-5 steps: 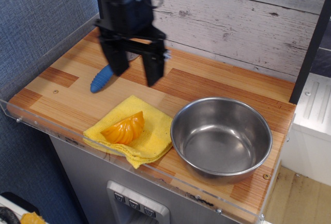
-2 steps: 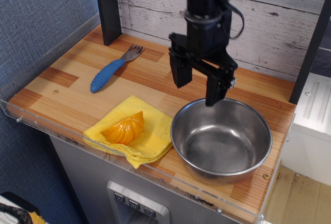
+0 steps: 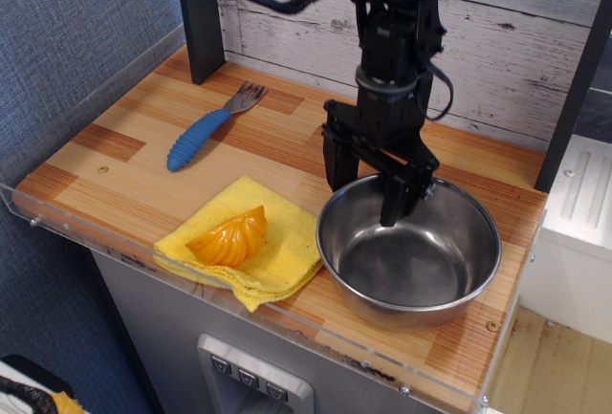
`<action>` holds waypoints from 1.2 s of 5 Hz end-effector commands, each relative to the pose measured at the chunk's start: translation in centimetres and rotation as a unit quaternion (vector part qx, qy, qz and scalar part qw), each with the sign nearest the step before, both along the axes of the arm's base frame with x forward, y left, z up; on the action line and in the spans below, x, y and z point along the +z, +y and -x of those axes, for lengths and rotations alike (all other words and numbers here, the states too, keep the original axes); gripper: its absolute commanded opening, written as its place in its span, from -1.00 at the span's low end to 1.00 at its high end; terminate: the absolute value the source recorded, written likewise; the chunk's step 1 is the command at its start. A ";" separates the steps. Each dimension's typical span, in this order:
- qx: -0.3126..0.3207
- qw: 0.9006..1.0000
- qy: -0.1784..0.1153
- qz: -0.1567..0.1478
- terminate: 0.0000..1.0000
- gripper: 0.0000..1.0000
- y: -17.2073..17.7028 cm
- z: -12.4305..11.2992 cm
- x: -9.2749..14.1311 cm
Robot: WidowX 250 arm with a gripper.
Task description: Put the bowl on the right side of the blue fork
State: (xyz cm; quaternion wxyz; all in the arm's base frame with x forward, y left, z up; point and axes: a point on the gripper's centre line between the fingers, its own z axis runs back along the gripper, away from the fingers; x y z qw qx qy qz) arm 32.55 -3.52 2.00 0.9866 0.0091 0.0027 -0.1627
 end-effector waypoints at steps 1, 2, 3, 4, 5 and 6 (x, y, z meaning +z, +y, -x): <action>-0.030 0.997 -0.065 0.005 -1.00 -1.00 -1.0 0.3 2.3; -0.022 0.995 -0.092 0.022 -1.00 -1.00 -0.8 1.0 3.6; 0.006 0.993 -0.103 0.053 -1.00 -1.00 -0.9 1.9 5.0; 0.007 0.991 -0.116 0.071 -1.00 -1.00 -1.1 2.0 6.3; 0.019 0.989 -0.129 0.077 -1.00 -1.00 -0.7 0.8 7.6; 0.053 0.988 -0.134 0.054 -1.00 -1.00 1.5 -1.0 8.5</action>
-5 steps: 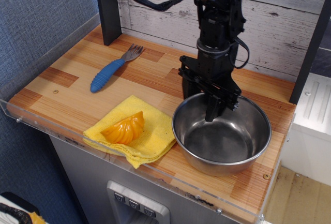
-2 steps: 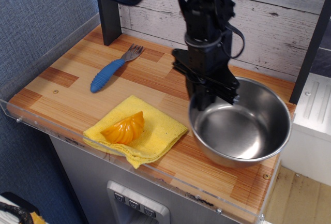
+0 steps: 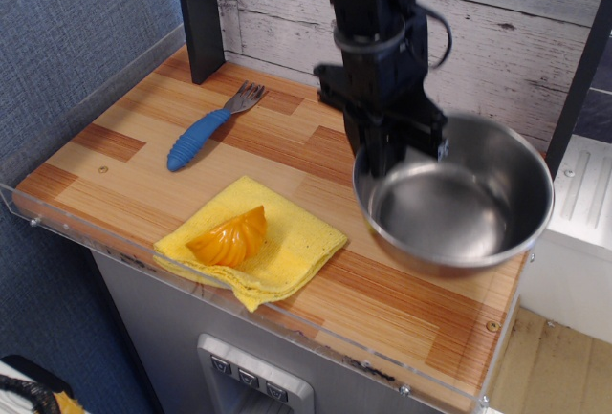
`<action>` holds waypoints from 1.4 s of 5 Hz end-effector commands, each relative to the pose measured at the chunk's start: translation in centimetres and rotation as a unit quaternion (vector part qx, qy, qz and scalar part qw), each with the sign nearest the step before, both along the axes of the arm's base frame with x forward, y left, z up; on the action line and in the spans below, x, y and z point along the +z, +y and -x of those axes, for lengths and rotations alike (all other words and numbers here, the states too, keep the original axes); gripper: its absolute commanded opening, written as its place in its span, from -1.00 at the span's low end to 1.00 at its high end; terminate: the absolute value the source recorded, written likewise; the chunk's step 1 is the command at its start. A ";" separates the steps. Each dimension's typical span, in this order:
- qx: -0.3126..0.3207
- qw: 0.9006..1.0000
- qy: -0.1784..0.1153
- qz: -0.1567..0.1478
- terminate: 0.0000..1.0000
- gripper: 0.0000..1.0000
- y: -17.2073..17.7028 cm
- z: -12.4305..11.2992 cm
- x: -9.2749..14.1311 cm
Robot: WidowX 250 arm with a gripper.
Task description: Put the bowl on the right side of the blue fork
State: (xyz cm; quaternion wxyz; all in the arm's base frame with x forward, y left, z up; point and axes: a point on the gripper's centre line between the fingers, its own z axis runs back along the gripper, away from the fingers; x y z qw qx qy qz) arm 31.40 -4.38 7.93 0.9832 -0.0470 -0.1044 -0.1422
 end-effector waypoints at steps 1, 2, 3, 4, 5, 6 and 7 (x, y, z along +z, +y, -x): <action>0.100 0.995 -0.021 -0.016 -1.00 -1.00 5.9 -4.4 2.6; 0.153 0.988 -0.010 -0.007 -1.00 -1.00 9.1 -4.9 2.1; 0.185 0.983 -0.001 0.005 -1.00 -1.00 11.2 -4.7 1.6; 0.190 0.982 0.004 0.000 -1.00 -1.00 12.7 -4.0 1.4; 0.198 0.980 0.007 -0.010 -1.00 -1.00 14.0 -3.8 0.8; 0.197 0.980 0.018 -0.008 -1.00 -1.00 15.3 -4.3 -1.1; 0.201 0.978 0.039 -0.026 -1.00 -1.00 16.0 -4.6 -3.1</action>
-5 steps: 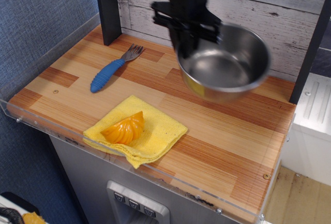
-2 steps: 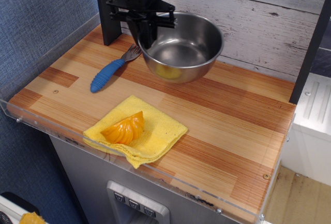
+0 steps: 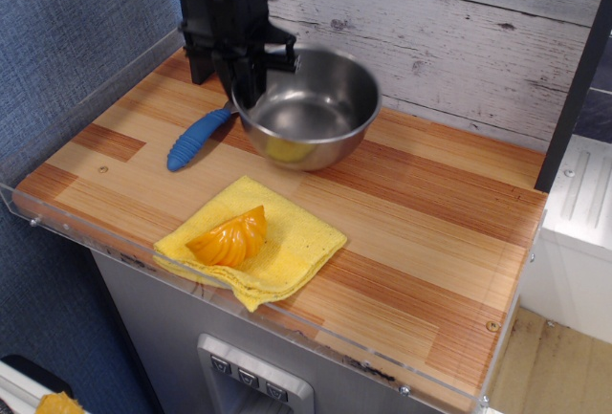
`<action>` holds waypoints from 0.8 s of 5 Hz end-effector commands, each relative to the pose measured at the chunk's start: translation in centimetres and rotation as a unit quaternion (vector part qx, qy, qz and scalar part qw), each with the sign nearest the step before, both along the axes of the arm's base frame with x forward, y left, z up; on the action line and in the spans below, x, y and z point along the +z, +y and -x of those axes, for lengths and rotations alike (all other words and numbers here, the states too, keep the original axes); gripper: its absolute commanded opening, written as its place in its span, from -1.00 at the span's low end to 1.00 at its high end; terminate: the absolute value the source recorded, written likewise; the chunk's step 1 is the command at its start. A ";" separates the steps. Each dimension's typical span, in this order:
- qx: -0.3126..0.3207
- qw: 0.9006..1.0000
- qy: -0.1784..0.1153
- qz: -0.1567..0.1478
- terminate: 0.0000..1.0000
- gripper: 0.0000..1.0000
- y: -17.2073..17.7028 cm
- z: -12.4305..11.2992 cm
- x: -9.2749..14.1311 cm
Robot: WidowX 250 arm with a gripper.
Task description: Put the bowl on the right side of the blue fork
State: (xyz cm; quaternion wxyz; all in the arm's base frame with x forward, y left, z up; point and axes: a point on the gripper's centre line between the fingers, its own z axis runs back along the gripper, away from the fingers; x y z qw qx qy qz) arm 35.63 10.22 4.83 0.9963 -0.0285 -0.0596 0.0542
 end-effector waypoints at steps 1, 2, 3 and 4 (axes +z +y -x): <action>0.002 0.999 0.009 -0.031 -1.00 -1.00 1.1 -0.6 -0.9; 0.002 0.999 0.008 -0.032 -1.00 -1.00 0.7 -0.7 -1.1; -0.003 1.000 -0.006 -0.030 -1.00 1.00 0.9 -0.3 -0.4; -0.008 0.999 -0.017 -0.032 -1.00 1.00 0.7 0.0 0.2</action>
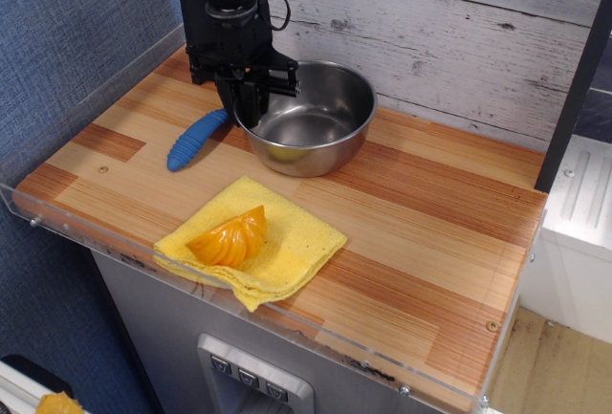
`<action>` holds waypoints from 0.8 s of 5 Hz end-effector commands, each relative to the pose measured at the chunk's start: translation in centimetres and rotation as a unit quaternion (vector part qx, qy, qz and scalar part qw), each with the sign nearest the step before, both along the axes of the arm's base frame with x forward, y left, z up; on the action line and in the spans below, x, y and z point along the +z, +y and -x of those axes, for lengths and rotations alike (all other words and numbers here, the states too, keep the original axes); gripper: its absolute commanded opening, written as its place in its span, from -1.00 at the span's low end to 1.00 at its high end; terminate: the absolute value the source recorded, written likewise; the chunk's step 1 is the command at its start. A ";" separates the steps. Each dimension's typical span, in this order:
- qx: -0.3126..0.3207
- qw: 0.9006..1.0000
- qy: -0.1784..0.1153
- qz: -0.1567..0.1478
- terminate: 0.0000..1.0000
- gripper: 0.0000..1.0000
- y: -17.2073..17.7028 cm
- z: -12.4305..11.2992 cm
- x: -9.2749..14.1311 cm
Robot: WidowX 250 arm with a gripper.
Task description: Put the bowl on the right side of the blue fork
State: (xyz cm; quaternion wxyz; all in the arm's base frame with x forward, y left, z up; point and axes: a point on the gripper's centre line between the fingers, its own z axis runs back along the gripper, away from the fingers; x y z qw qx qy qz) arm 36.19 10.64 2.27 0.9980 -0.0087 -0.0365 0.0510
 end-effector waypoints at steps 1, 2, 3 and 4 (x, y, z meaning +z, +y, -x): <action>-0.006 0.998 -0.063 -0.012 -1.00 1.00 0.3 1.0 4.1; -0.002 0.994 -0.108 0.003 -1.00 1.00 0.7 1.7 7.4; -0.026 0.990 -0.136 0.010 -1.00 1.00 0.7 2.2 10.2; -0.067 0.991 -0.120 0.003 -1.00 1.00 -1.5 2.7 11.3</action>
